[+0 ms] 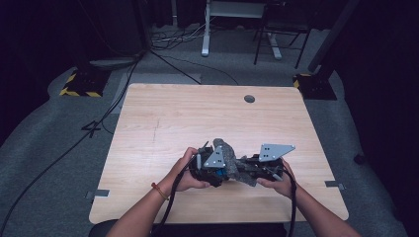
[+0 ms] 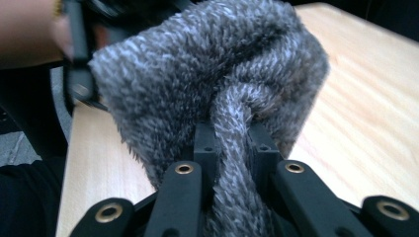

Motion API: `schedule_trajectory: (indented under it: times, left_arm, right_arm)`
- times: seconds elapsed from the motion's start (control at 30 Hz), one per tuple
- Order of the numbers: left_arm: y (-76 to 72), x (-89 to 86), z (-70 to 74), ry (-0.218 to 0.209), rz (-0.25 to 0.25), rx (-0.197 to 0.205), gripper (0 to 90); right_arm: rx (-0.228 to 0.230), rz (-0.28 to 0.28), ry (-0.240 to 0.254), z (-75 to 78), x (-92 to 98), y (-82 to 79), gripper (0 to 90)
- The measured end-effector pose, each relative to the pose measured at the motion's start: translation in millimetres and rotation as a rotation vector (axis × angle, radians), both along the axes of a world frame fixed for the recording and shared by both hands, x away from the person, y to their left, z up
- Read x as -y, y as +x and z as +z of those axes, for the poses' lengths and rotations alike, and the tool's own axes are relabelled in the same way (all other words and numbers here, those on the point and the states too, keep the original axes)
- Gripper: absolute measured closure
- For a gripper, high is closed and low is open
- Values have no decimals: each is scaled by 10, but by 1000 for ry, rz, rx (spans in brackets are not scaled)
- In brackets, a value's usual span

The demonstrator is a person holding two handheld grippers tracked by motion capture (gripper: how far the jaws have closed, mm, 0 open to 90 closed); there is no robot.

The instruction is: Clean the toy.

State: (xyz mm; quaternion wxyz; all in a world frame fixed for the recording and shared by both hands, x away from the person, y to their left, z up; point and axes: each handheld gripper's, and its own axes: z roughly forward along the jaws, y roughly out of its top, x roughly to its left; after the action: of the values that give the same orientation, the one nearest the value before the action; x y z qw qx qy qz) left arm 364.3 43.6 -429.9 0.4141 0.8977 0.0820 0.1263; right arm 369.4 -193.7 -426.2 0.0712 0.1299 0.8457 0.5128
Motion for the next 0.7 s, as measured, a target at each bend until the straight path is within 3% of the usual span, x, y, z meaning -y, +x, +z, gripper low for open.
schedule_trajectory:
  times: [0.13,0.2,0.27,0.4,0.5,0.53,0.7]
  left_arm:
    - [-4,-32,28,-14,10,6,333]
    - [-7,-51,46,-19,13,12,333]
    - [-8,-59,60,-31,17,19,334]
    - [-21,-81,102,-63,19,37,333]
    - [-36,-72,71,-78,26,47,333]
    - [-34,-79,69,-89,25,39,333]
    - [-3,-137,81,-138,17,7,331]
  right_arm:
    - [-55,-21,-27,-107,39,79,794]
    - [-83,-32,-78,-209,29,130,793]
    - [-104,-35,-92,-250,22,157,793]
    - [-103,-41,-118,-298,14,179,791]
    - [-94,-5,-41,-277,32,148,792]
    - [-90,-7,-39,-270,30,140,792]
    - [-150,21,66,-283,97,177,794]
